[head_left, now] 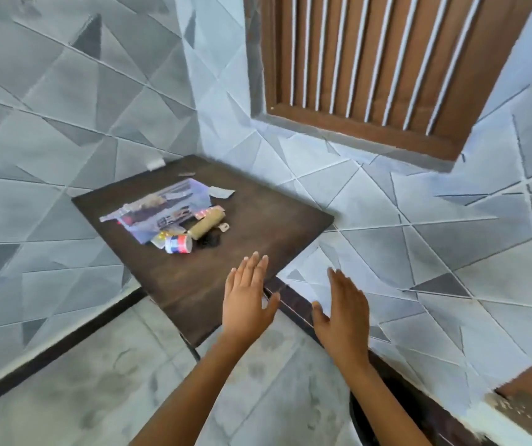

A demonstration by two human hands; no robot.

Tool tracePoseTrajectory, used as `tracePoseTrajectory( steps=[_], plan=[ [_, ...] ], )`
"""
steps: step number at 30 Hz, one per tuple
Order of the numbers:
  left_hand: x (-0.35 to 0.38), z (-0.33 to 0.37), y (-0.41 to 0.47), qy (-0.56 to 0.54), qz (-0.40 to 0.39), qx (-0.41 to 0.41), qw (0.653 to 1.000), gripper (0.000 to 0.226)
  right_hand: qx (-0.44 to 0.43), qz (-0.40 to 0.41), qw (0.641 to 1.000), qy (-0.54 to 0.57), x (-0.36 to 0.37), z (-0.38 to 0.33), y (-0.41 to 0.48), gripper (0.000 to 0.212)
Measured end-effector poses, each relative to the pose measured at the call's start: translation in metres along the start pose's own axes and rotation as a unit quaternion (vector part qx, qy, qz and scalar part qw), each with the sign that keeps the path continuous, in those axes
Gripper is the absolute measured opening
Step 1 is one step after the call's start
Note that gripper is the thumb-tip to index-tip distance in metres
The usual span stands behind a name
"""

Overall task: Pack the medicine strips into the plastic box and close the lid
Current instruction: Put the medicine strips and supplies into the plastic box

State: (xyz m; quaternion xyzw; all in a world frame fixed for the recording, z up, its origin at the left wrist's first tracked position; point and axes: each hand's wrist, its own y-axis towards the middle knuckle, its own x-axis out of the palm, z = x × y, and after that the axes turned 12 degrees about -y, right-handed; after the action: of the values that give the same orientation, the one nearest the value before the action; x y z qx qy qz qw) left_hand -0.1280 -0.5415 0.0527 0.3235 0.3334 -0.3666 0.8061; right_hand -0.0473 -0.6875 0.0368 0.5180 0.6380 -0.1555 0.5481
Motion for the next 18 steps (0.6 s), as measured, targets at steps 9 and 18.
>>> tracePoseTrajectory(
  steps=[9, 18],
  plan=[
    [-0.135, -0.175, 0.030, 0.022, 0.064, -0.081, 0.994, 0.070, -0.075, -0.005, 0.997, 0.009, 0.086, -0.211, 0.034, 0.061],
    [-0.183, -0.278, 0.091, 0.000, 0.069, -0.095, 0.993, 0.067, -0.072, -0.022, 0.997, -0.021, 0.151, -0.312, 0.078, 0.063]
  ],
)
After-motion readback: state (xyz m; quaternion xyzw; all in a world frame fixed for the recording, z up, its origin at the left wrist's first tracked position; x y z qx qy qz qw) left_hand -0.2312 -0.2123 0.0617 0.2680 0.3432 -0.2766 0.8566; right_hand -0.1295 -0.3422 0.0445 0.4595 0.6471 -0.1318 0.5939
